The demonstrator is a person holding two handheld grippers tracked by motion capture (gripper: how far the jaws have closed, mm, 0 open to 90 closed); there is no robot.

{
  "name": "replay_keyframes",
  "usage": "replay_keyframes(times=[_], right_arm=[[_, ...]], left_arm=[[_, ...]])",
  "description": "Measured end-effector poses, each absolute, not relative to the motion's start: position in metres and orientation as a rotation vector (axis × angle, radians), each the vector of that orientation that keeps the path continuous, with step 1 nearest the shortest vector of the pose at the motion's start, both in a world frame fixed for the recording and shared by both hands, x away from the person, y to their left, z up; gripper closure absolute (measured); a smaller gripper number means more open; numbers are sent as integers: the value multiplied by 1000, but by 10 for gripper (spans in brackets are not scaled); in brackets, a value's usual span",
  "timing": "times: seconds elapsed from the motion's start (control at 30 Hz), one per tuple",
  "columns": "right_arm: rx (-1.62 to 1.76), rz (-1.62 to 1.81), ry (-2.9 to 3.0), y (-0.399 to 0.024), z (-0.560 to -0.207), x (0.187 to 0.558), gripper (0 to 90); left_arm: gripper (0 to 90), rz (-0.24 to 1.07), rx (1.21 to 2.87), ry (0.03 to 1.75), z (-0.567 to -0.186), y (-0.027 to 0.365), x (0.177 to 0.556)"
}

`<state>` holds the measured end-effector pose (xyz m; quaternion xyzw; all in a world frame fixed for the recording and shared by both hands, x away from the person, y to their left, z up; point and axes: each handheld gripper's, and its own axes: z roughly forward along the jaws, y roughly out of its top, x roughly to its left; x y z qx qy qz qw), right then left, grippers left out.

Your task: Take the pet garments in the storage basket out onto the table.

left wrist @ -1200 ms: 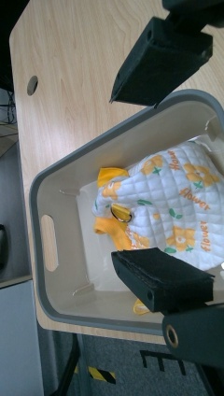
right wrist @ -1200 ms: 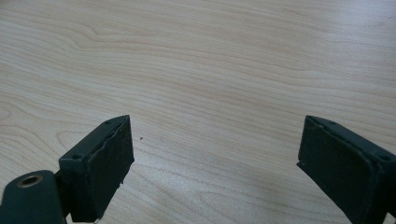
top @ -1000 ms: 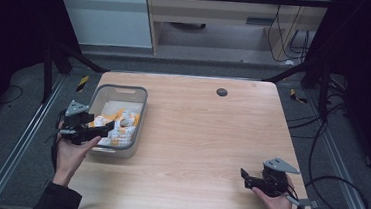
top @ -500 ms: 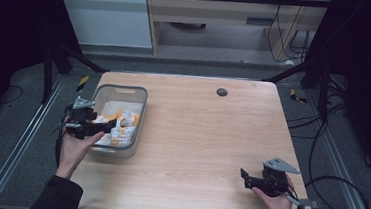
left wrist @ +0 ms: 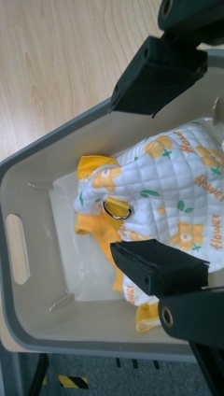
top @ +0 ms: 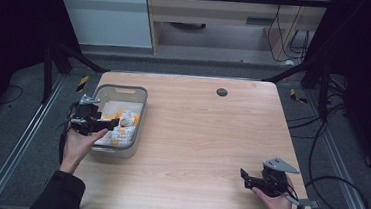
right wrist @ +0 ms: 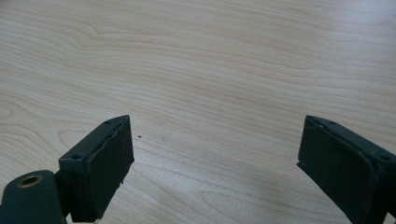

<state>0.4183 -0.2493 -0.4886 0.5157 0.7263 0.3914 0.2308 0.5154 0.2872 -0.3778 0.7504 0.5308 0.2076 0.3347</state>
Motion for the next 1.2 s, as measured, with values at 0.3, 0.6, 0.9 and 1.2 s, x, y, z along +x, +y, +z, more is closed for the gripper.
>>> replay_keyframes(times=[0.3, 0.6, 0.9, 1.2], right_arm=[[1410, 1067, 2004, -249, -490, 419, 103], [1414, 1069, 2006, -249, -490, 419, 103], [1420, 1068, 2011, -249, -490, 419, 102], [1412, 1064, 2018, -248, -490, 420, 102]], left_arm=[[327, 516, 2002, 1410, -382, 283, 526], [331, 495, 2028, 1430, -386, 280, 534], [332, 469, 2063, 1460, -394, 276, 541], [350, 456, 2090, 1491, -400, 275, 547]])
